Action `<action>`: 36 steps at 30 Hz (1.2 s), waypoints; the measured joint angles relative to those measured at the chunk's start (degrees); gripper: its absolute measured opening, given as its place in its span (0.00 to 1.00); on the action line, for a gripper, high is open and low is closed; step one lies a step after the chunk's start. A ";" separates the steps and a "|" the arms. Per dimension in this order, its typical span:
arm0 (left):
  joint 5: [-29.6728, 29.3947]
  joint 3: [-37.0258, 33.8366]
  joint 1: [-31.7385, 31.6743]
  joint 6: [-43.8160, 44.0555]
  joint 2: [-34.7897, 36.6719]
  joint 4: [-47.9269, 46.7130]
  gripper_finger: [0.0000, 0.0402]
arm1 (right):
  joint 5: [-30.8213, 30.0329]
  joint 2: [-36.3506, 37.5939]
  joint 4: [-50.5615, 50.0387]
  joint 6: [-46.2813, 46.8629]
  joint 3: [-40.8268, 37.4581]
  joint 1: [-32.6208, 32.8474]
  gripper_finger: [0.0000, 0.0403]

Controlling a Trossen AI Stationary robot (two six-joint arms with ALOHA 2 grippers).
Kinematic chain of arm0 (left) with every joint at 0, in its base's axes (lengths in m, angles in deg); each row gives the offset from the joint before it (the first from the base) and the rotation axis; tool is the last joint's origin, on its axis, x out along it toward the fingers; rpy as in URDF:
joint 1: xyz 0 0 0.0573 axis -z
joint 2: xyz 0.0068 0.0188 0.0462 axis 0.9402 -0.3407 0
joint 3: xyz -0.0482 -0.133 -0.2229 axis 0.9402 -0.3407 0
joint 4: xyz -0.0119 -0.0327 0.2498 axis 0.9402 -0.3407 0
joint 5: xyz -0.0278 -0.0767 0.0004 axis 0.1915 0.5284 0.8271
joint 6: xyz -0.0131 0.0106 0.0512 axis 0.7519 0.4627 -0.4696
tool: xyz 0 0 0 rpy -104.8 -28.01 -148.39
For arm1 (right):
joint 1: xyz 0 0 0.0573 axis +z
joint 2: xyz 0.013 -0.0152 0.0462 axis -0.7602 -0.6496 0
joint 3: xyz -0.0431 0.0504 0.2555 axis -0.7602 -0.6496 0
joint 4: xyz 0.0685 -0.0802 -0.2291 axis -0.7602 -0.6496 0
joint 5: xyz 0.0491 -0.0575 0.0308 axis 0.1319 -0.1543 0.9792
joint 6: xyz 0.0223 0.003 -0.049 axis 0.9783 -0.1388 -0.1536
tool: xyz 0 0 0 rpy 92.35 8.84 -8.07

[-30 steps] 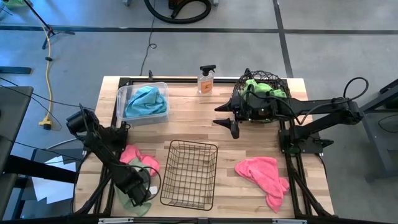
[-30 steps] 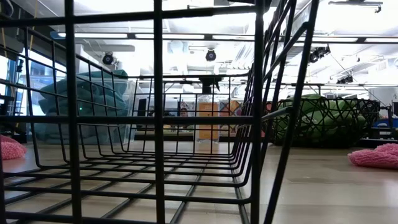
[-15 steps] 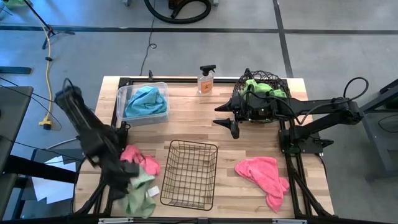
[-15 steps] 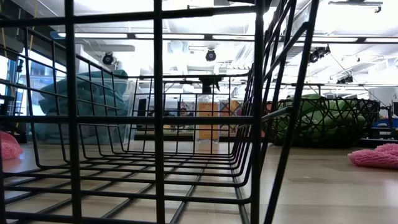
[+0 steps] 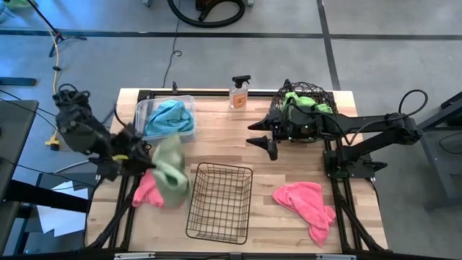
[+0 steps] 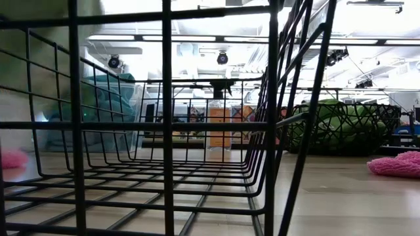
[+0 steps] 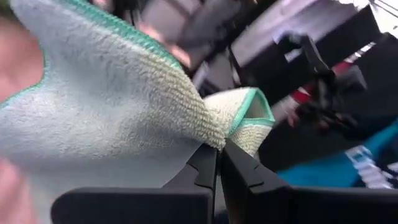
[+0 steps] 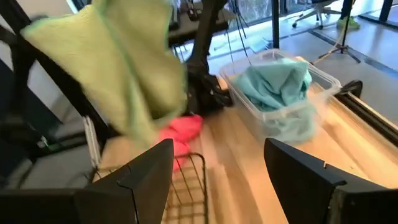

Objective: Sort microfiber towel by color & place in baskets

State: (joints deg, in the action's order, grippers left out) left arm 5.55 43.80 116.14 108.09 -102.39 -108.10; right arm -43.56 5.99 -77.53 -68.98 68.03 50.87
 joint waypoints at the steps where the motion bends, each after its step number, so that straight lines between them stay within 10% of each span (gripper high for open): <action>1: -0.89 1.04 -1.16 -2.76 -0.31 0.01 0.00 | 0.04 0.00 0.68 0.95 0.00 0.00 0.62; 19: -20.22 14.24 -25.58 -39.01 -12.18 21.63 0.00 | -0.68 -5.35 21.30 -4.87 0.09 3.03 0.62; 36: -18.87 14.25 -38.06 -48.82 -28.24 48.47 0.00 | -33.57 -20.42 23.94 -19.49 14.16 7.49 0.62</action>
State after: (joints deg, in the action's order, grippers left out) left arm -13.32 58.05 78.08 59.27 -130.63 -59.63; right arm -77.13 -14.43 -53.59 -88.46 82.19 58.37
